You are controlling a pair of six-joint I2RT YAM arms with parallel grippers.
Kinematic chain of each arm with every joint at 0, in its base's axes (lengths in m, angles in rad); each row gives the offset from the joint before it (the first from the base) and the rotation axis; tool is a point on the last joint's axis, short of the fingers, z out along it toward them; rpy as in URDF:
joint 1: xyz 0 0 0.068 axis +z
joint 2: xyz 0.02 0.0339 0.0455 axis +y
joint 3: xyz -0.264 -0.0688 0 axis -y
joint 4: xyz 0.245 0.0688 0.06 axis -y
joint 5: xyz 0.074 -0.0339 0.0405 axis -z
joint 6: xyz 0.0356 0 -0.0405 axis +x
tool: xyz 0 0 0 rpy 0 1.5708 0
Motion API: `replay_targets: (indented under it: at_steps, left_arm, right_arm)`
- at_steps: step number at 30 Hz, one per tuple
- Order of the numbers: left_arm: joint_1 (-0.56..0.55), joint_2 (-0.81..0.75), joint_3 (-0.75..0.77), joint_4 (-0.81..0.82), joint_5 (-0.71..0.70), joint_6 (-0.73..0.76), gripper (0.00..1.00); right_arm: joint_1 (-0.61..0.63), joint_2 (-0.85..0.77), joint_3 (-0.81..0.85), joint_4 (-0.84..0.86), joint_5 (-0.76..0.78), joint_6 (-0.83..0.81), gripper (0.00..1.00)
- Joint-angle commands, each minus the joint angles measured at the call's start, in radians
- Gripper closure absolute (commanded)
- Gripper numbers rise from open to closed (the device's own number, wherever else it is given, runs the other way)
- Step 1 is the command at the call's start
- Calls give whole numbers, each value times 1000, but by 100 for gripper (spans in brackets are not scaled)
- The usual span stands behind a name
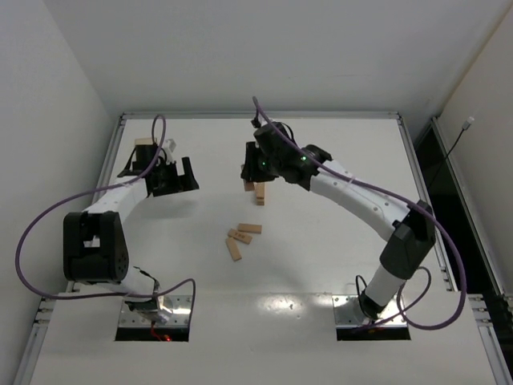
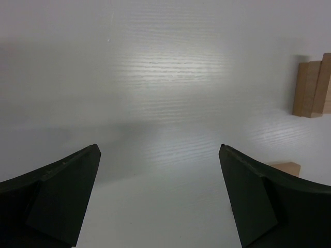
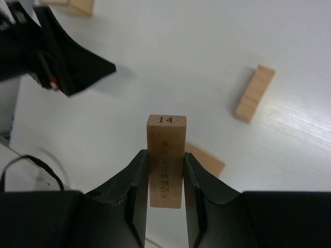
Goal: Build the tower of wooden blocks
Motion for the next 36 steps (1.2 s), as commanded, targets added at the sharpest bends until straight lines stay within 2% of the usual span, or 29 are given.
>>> replay_targets:
  at_steps: [1, 4, 8, 16, 36]
  left_arm:
    - [-15, 3, 77, -14, -73, -42, 1]
    - [-24, 51, 155, -77, -61, -16, 1]
    - [-24, 83, 174, -68, -43, -5, 1]
    - [-34, 111, 165, -46, -10, -14, 1]
    - [-34, 120, 154, -28, 8, -5, 1]
  right_arm:
    - [-29, 138, 109, -69, -24, 73, 100]
    - [-71, 214, 177, -69, 19, 35, 100]
    - [-118, 330, 258, -98, 45, -3, 100]
    - [-129, 436, 324, -112, 94, -16, 100]
    - [-129, 512, 336, -74, 105, 13, 100]
